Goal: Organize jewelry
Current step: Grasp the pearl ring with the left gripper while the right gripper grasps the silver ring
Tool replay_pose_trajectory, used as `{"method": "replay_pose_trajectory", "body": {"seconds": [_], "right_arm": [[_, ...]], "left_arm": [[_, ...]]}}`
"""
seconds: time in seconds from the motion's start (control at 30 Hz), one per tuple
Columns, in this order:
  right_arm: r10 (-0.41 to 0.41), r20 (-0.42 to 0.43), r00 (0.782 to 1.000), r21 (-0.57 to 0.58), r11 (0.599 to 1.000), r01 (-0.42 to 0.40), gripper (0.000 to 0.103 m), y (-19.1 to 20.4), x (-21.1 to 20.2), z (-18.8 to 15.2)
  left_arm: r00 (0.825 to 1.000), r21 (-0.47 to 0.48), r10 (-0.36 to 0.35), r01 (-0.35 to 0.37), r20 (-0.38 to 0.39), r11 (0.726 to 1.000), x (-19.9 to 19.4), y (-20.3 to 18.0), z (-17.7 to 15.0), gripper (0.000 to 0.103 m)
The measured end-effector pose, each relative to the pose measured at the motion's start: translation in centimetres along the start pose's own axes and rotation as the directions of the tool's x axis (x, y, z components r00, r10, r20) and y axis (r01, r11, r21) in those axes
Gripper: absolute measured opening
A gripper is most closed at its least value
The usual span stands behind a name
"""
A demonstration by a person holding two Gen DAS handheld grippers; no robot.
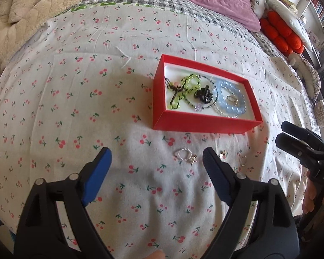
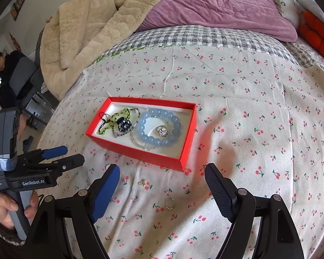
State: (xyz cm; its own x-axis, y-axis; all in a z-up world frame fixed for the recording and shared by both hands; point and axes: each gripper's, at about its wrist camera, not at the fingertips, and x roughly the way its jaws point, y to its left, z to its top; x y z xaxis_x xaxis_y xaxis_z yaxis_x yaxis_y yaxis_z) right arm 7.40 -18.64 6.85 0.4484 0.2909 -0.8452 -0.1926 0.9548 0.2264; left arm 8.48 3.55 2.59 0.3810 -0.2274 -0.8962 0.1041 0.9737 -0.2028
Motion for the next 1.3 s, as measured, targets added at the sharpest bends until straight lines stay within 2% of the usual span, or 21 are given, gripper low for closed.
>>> {"method": "replay_pose_trajectory", "body": {"seconds": [0.23,0.4,0.57,0.73,0.93,1.0,1.17,1.3], "right_arm": [[-0.016,-0.059,0.998,0.008,1.0,0.017,0.083,0.9,1.2,-2.4],[-0.073,-0.076,0.994,-0.017,0.997,0.072,0.083,0.9,2.8,-3.9],[-0.157,-0.054,0.986,-0.16,0.976,0.147,0.083,1.4,4.3,-5.3],[-0.162,-0.018,0.987,-0.239,0.959,0.153,0.083,1.7,5.0,-6.0],[-0.1,0.016,0.995,-0.271,0.957,0.1,0.082,2.1,5.1,-5.9],[-0.086,0.009,0.996,-0.273,0.958,0.085,0.082,2.1,5.3,-5.7],[-0.1,-0.006,0.995,-0.303,0.948,0.093,0.078,2.1,6.0,-5.8],[-0.122,-0.035,0.992,-0.318,0.942,0.105,0.072,1.7,6.7,-6.4]], "left_arm": [[0.999,0.07,0.018,-0.016,-0.031,0.997,0.5,0.4,-2.4,0.087],[0.999,0.158,0.029,-0.024,-0.027,0.987,1.9,-0.4,-3.6,0.087],[1.0,0.252,-0.004,0.008,-0.019,0.968,3.0,-1.6,-4.8,0.087],[0.997,0.297,-0.08,0.073,0.012,0.952,3.1,-2.4,-4.7,0.086],[0.995,0.311,-0.095,0.086,0.013,0.946,3.9,-2.5,-3.6,0.07],[0.998,0.331,-0.065,0.058,0.011,0.942,4.3,-2.6,-3.2,0.058],[0.999,0.348,-0.044,0.036,0.015,0.937,4.9,-2.4,-2.7,0.052],[0.999,0.391,-0.031,0.023,0.013,0.92,5.4,-2.7,-2.6,0.052]]}}
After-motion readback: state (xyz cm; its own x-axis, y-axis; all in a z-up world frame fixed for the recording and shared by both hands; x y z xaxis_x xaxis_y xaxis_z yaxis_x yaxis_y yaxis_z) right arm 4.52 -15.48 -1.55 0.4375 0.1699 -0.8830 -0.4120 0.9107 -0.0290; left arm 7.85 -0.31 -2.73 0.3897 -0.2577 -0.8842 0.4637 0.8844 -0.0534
